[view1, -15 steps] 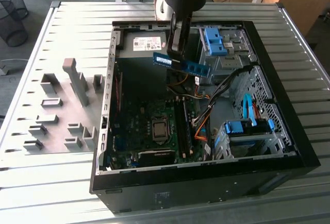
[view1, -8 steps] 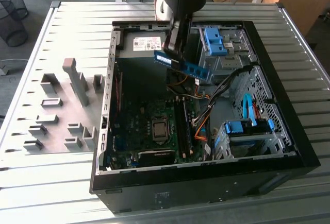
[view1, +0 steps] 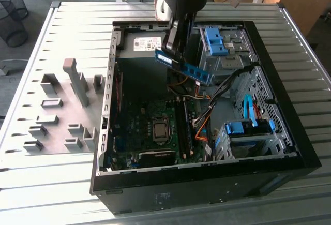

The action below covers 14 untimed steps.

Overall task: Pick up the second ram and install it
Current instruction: 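Insert the second ram into the second slot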

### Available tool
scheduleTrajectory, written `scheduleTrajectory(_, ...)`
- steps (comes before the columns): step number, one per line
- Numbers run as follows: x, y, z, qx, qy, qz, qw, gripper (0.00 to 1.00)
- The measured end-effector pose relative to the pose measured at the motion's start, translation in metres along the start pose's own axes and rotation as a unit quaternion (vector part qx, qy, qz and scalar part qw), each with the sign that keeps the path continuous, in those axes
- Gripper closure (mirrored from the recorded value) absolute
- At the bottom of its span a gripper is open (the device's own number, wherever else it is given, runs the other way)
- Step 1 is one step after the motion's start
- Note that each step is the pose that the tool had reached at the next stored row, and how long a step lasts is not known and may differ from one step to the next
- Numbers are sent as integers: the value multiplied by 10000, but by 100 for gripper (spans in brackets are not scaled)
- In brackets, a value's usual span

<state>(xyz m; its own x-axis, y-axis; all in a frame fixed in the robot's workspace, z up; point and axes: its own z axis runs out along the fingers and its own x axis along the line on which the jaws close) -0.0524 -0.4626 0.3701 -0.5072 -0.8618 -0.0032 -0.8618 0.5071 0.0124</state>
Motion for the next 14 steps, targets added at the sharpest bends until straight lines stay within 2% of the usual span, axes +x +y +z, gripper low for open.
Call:
scheduleTrajectory(3, 0, 0, 1, 0, -1, 70, 10000, 86)
scheduleTrajectory(14, 0, 0, 1, 0, -1, 78, 10000, 86)
